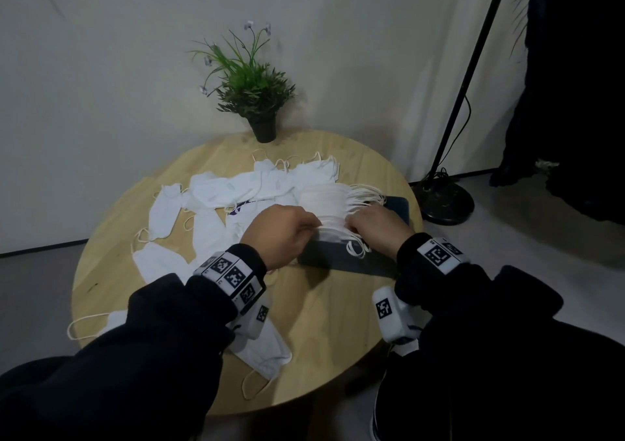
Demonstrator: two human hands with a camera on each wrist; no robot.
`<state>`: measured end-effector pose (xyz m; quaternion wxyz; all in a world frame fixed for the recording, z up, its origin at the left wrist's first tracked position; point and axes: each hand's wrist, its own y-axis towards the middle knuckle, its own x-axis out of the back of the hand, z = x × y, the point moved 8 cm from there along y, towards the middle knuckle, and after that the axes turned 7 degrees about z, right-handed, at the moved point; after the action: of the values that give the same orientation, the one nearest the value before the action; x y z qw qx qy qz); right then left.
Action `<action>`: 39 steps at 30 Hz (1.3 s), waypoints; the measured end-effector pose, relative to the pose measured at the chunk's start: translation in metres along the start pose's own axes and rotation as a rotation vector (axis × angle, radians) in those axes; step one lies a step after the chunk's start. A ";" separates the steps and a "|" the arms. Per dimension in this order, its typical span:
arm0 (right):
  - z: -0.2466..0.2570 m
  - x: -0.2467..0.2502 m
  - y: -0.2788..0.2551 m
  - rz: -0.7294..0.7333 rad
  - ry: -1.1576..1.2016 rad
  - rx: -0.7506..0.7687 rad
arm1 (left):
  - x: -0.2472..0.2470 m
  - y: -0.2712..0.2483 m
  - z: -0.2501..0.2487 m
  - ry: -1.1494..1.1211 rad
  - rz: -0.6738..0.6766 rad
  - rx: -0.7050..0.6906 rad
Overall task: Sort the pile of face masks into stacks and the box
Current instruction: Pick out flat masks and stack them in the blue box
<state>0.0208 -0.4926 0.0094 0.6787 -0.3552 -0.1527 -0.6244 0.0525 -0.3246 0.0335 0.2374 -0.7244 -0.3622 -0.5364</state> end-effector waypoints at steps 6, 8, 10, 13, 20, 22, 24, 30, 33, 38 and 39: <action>-0.010 0.001 0.005 0.004 0.013 -0.077 | 0.000 0.006 -0.002 0.119 0.120 -0.047; -0.008 0.006 0.003 -0.026 0.031 -0.046 | 0.003 0.006 -0.003 0.189 0.097 -0.067; -0.008 0.014 0.001 -0.079 0.090 -0.013 | 0.005 0.006 -0.005 0.255 0.055 -0.090; -0.010 0.026 -0.004 -0.172 0.088 0.017 | 0.007 0.004 -0.005 0.261 -0.015 -0.077; 0.000 0.025 -0.013 -0.235 -0.066 0.076 | 0.010 -0.001 0.003 0.134 -0.132 -0.057; 0.003 0.020 -0.012 -0.202 -0.201 0.079 | 0.010 -0.001 0.006 0.083 -0.134 -0.064; 0.004 0.019 -0.010 -0.197 -0.273 0.074 | 0.012 -0.001 0.008 0.065 -0.146 -0.077; -0.012 0.039 -0.007 -0.272 -0.250 0.030 | 0.008 0.002 0.015 0.099 -0.154 -0.133; -0.022 0.043 -0.008 -0.275 -0.026 0.016 | 0.007 0.001 0.017 0.125 -0.152 -0.149; 0.011 0.046 -0.025 -0.428 0.229 0.227 | 0.019 -0.007 0.036 0.028 -0.143 -0.077; 0.022 0.039 -0.029 -0.405 0.281 0.266 | 0.025 -0.009 0.045 -0.038 -0.133 -0.021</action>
<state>0.0055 -0.5060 0.0584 0.5952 -0.1351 -0.2055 -0.7650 0.0769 -0.2794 0.0427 0.1868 -0.7112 -0.4081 -0.5411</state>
